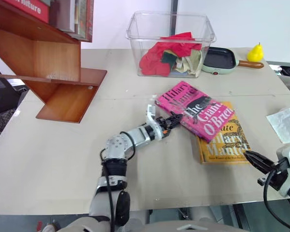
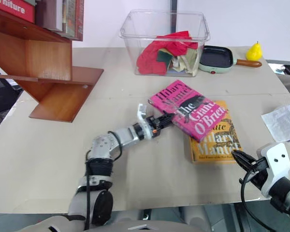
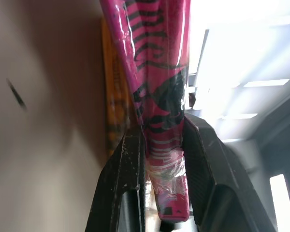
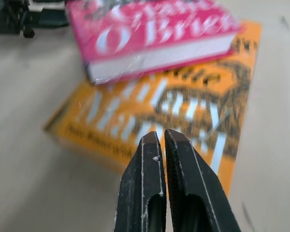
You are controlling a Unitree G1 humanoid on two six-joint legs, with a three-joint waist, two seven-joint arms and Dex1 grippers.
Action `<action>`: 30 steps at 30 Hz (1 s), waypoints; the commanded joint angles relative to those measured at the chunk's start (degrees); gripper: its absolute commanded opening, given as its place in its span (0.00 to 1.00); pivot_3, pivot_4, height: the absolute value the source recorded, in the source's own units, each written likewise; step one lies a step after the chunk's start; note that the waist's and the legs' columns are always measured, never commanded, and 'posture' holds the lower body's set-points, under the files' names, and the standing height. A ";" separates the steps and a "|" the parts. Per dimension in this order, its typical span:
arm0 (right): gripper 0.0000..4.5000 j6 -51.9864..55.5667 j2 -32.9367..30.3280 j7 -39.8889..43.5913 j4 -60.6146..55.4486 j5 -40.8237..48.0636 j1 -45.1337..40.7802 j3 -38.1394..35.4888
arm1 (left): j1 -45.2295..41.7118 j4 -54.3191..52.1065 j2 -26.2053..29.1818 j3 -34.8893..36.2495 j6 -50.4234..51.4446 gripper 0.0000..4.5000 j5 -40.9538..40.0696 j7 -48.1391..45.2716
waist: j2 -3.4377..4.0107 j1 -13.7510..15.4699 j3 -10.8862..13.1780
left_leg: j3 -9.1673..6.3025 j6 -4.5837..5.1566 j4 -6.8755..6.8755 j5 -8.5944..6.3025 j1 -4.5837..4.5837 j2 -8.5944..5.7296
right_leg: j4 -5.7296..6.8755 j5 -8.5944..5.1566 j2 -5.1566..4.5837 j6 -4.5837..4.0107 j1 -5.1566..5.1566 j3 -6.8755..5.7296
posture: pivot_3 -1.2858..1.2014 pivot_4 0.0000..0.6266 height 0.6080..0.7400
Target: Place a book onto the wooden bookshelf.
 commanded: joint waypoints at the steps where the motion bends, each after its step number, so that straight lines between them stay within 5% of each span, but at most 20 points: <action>1: 0.00 -0.68 -2.21 1.42 2.02 0.52 -3.86 0.79 | -1.13 -12.29 1.90 3.26 -3.08 0.12 -2.86 -5.48 | 0.00 0.11 0.05 | 0.03 0.00 -0.02 0.00 -0.03 0.00 | 0.00 0.00 0.00 -0.01 -0.05 0.02 | 0.52 0.24 1.00; 5: 0.00 0.56 -2.88 0.31 2.85 1.05 -8.90 3.84 | -1.59 -19.21 9.40 2.25 -6.58 0.12 2.34 -14.69 | -0.01 0.35 0.14 | 0.07 -0.01 -0.15 0.00 -0.18 -0.03 | -0.05 -0.02 -0.01 0.00 -0.18 0.06 | 0.52 0.24 1.00; 10: 0.00 0.57 -4.08 1.75 6.49 0.48 -14.62 8.07 | -3.21 -29.03 25.40 -6.63 -25.14 0.12 26.32 -29.97 | -0.10 0.49 0.32 | 0.08 -0.01 -0.23 0.00 -0.17 -0.07 | -0.09 -0.10 -0.01 0.09 -0.18 0.09 | 0.52 0.24 1.00; 14: 0.00 -0.03 -4.76 3.23 10.08 -0.21 -18.88 11.53 | -5.68 -26.26 35.64 -9.21 -51.61 0.12 47.23 -40.46 | -0.23 0.61 0.45 | 0.18 -0.01 -0.19 0.00 -0.17 -0.10 | -0.12 -0.10 -0.10 0.09 -0.18 0.12 | 0.52 0.24 1.00; 18: 0.00 -1.67 -5.41 5.89 14.01 -1.74 -21.84 14.45 | -9.40 -17.05 43.86 -5.95 -74.24 0.12 61.97 -41.02 | -0.22 0.70 0.49 | 0.23 -0.01 -0.24 0.00 -0.16 -0.08 | -0.14 -0.10 -0.11 0.09 -0.21 0.14 | 0.52 0.24 1.00; 25: 0.00 -5.87 -3.04 8.12 24.64 -5.42 -31.48 20.25 | -13.95 -5.49 58.86 3.25 -89.68 0.12 65.94 -43.63 | -0.43 0.03 0.83 | 0.28 0.00 -0.24 -0.01 -0.20 -0.02 | -0.14 -0.09 -0.10 0.13 -0.26 0.11 | 0.52 0.24 1.00; 30: 0.00 -5.44 -1.32 11.07 26.97 -5.68 -36.81 25.49 | -1.89 -0.65 69.86 12.11 -90.62 0.12 62.26 -55.07 | -0.19 -0.44 1.04 | 0.42 0.00 -0.38 -0.01 -0.22 0.05 | -0.04 -0.02 -0.12 0.36 -0.48 0.13 | 0.52 0.24 1.00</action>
